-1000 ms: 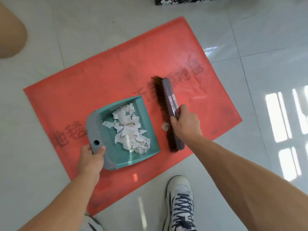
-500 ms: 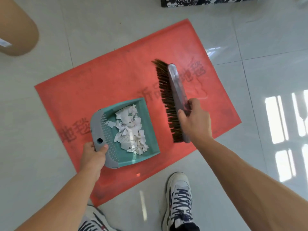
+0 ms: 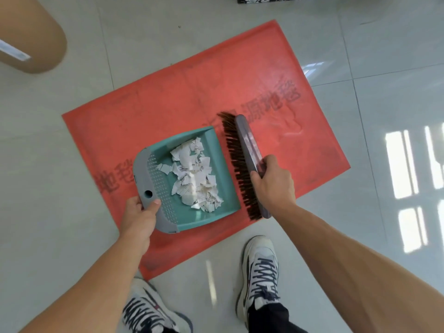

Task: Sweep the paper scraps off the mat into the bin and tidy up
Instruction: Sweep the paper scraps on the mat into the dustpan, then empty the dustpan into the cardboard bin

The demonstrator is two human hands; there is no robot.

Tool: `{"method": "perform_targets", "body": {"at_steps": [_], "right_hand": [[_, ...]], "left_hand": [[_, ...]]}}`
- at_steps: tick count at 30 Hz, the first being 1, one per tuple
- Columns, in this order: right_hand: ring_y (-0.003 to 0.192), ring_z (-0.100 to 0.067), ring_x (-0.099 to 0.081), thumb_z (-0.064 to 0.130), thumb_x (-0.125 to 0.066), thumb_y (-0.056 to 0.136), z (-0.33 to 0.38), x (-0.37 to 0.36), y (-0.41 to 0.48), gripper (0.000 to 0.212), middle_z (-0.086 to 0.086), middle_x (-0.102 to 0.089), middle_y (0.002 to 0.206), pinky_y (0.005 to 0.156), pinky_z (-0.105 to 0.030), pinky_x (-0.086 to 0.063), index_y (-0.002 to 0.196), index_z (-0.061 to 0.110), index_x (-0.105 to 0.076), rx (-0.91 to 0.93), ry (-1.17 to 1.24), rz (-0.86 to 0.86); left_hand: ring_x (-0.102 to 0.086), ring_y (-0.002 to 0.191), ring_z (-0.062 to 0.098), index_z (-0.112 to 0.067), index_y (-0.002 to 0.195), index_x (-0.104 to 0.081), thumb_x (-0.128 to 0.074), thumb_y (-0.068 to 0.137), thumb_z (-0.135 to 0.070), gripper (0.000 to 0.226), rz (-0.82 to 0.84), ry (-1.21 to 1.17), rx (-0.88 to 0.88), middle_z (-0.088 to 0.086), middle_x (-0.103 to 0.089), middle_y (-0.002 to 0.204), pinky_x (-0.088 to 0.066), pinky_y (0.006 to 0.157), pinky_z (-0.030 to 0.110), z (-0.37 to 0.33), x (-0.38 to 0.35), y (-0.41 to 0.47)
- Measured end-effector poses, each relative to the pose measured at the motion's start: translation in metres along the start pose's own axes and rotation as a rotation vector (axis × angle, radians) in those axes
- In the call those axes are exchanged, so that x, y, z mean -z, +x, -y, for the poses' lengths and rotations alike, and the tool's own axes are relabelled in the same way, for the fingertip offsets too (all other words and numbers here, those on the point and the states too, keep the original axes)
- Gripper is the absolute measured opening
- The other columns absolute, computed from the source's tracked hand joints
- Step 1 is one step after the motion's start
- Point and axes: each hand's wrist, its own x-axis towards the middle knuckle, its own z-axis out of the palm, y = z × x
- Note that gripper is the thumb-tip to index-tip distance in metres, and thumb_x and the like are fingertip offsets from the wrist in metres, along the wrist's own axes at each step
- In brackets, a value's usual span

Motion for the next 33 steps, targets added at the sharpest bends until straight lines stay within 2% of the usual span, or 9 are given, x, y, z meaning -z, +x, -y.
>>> {"method": "perform_targets", "body": {"at_steps": [5,9,11,13,16,21,25,28,33], "right_hand": [[0.068,-0.032,-0.049,0.028,-0.054,0.091,0.036,0.059,-0.031,0.021,-0.01,-0.055,0.08,0.061,-0.037,-0.041,0.104,0.015,-0.044,0.011,-0.033,-0.006],[0.065,-0.031,-0.048,0.028,-0.053,0.091,0.092,0.117,-0.064,0.019,-0.005,-0.049,0.07,0.057,-0.035,-0.038,0.099,0.016,-0.042,0.03,-0.053,0.006],[0.064,-0.029,-0.046,0.028,-0.054,0.092,0.127,0.146,-0.084,0.019,-0.002,-0.043,0.066,0.057,-0.034,-0.035,0.098,0.016,-0.041,0.044,-0.051,0.005],[0.064,-0.028,-0.046,0.027,-0.055,0.092,0.162,0.172,-0.104,0.019,-0.002,-0.046,0.069,0.057,-0.034,-0.035,0.099,0.015,-0.042,0.058,-0.035,-0.005],[0.067,-0.029,-0.049,0.026,-0.055,0.091,0.213,0.206,-0.137,0.017,-0.006,-0.053,0.076,0.058,-0.034,-0.036,0.097,0.014,-0.045,0.094,0.004,-0.029],[0.064,-0.027,-0.053,0.023,-0.056,0.091,0.277,0.247,-0.194,0.016,-0.003,-0.053,0.072,0.053,-0.032,-0.035,0.096,0.012,-0.046,0.097,0.033,-0.041],[0.056,-0.016,-0.052,0.023,-0.055,0.091,0.318,0.265,-0.224,0.015,-0.001,-0.054,0.07,0.044,-0.026,-0.035,0.097,0.011,-0.047,0.107,0.037,-0.063],[0.063,-0.026,-0.058,0.026,-0.054,0.087,0.343,0.27,-0.23,0.014,-0.004,-0.059,0.074,0.056,-0.037,-0.053,0.093,0.017,-0.045,0.106,0.02,-0.058],[0.069,-0.031,-0.055,0.025,-0.055,0.088,0.383,0.273,-0.214,0.017,-0.007,-0.057,0.078,0.06,-0.036,-0.046,0.095,0.015,-0.044,0.183,-0.034,-0.021]], "left_hand": [[-0.066,0.104,0.025,-0.01,0.124,-0.052,-0.067,0.091,-0.016,0.037,-0.057,-0.076,0.038,0.008,-0.067,0.119,-0.05,0.098,0.048,-0.037,0.062,-0.051],[-0.066,0.104,0.026,-0.005,0.126,-0.054,-0.064,0.093,-0.012,0.035,-0.072,-0.161,0.045,0.012,-0.067,0.12,-0.05,0.098,0.044,-0.088,0.12,-0.101],[-0.064,0.104,0.027,-0.001,0.127,-0.053,-0.061,0.094,-0.01,0.035,-0.086,-0.205,0.043,0.013,-0.066,0.12,-0.05,0.094,0.04,-0.116,0.149,-0.127],[-0.064,0.105,0.028,0.0,0.128,-0.052,-0.06,0.095,-0.009,0.035,-0.085,-0.254,0.033,0.013,-0.065,0.12,-0.05,0.089,0.038,-0.145,0.178,-0.153],[-0.062,0.105,0.027,-0.003,0.127,-0.051,-0.059,0.095,-0.008,0.033,-0.103,-0.323,0.009,0.011,-0.064,0.116,-0.049,0.093,0.04,-0.187,0.225,-0.188],[-0.064,0.105,0.028,-0.007,0.125,-0.054,-0.063,0.094,-0.013,0.033,-0.111,-0.356,0.002,0.012,-0.065,0.12,-0.05,0.096,0.044,-0.232,0.304,-0.234],[-0.063,0.104,0.028,-0.007,0.123,-0.055,-0.063,0.094,-0.013,0.031,-0.113,-0.382,0.003,0.013,-0.065,0.12,-0.049,0.099,0.045,-0.261,0.349,-0.25],[-0.062,0.101,0.029,-0.006,0.12,-0.056,-0.06,0.095,-0.012,0.026,-0.132,-0.408,0.002,0.012,-0.064,0.114,-0.049,0.098,0.044,-0.284,0.363,-0.255],[-0.06,0.098,0.028,-0.008,0.117,-0.056,-0.061,0.095,-0.011,0.023,-0.166,-0.457,0.01,0.011,-0.061,0.11,-0.049,0.097,0.043,-0.322,0.37,-0.247]]}}
